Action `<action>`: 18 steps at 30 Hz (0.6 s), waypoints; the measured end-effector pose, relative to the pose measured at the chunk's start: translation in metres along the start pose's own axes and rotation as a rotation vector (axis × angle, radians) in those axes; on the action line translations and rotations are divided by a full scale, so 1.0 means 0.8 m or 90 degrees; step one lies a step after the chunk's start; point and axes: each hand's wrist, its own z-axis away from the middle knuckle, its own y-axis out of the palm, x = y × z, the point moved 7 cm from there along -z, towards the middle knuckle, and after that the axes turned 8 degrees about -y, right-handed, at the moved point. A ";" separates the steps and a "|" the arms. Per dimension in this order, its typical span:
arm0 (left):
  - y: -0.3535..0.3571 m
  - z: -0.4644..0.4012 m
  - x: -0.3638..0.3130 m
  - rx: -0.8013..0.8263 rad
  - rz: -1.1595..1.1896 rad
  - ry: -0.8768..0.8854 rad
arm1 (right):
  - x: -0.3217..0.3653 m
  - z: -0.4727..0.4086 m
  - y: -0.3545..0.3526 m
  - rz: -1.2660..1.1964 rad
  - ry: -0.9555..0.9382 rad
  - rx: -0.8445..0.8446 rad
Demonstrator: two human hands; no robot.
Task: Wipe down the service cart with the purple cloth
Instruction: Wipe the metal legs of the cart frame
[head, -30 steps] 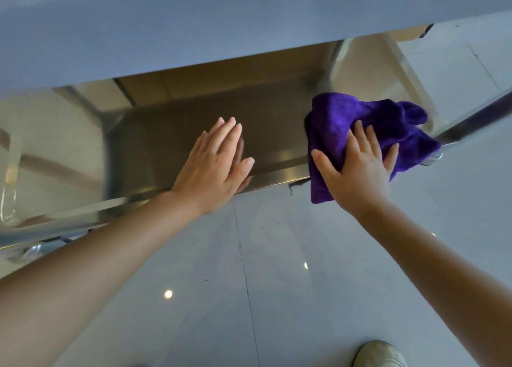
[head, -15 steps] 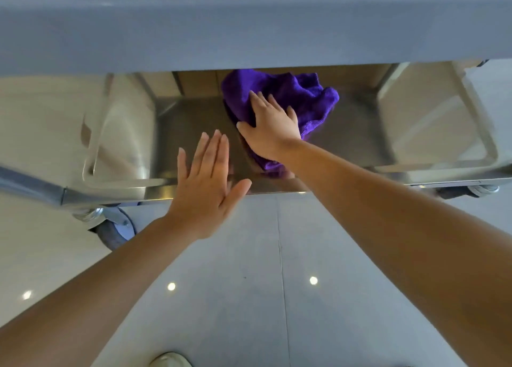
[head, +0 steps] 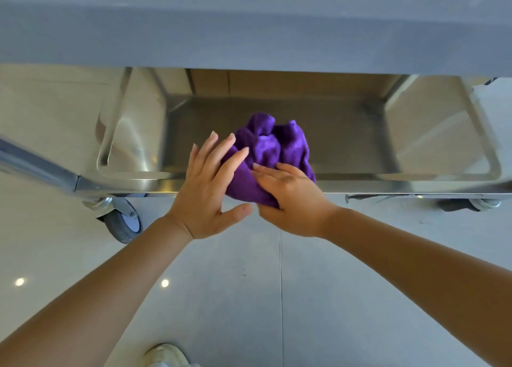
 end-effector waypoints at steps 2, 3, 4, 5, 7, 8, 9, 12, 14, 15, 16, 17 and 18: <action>0.007 0.000 -0.004 0.043 -0.065 0.018 | -0.018 0.026 -0.008 0.046 0.033 -0.018; 0.010 0.000 -0.005 0.060 -0.093 0.029 | -0.027 0.039 -0.010 0.061 0.049 -0.028; 0.012 0.000 -0.005 0.073 -0.114 0.034 | -0.034 0.052 -0.013 0.073 0.066 -0.037; 0.013 0.000 -0.005 0.083 -0.126 0.031 | -0.041 0.065 -0.016 0.084 0.083 -0.050; 0.014 0.002 -0.007 0.095 -0.113 0.023 | -0.055 0.092 -0.023 0.088 0.131 -0.089; 0.012 0.005 -0.010 0.090 -0.093 0.028 | -0.060 0.105 -0.028 0.073 0.163 -0.114; 0.009 0.009 -0.016 0.080 -0.071 0.037 | -0.064 0.117 -0.035 0.039 0.204 -0.143; -0.019 0.018 -0.041 0.021 -0.013 0.081 | -0.054 0.133 -0.088 -0.115 0.308 -0.255; -0.057 0.019 -0.060 -0.056 0.035 0.092 | -0.023 0.126 -0.129 -0.155 0.261 -0.335; -0.079 0.019 -0.069 -0.100 0.059 0.092 | -0.004 0.120 -0.148 -0.176 0.219 -0.370; -0.103 0.020 -0.078 -0.144 0.080 0.095 | 0.018 0.113 -0.166 -0.191 0.175 -0.400; -0.127 0.022 -0.087 -0.185 0.095 0.104 | 0.040 0.106 -0.184 -0.200 0.134 -0.426; -0.151 0.024 -0.095 -0.226 0.101 0.116 | 0.060 0.100 -0.200 -0.206 0.098 -0.446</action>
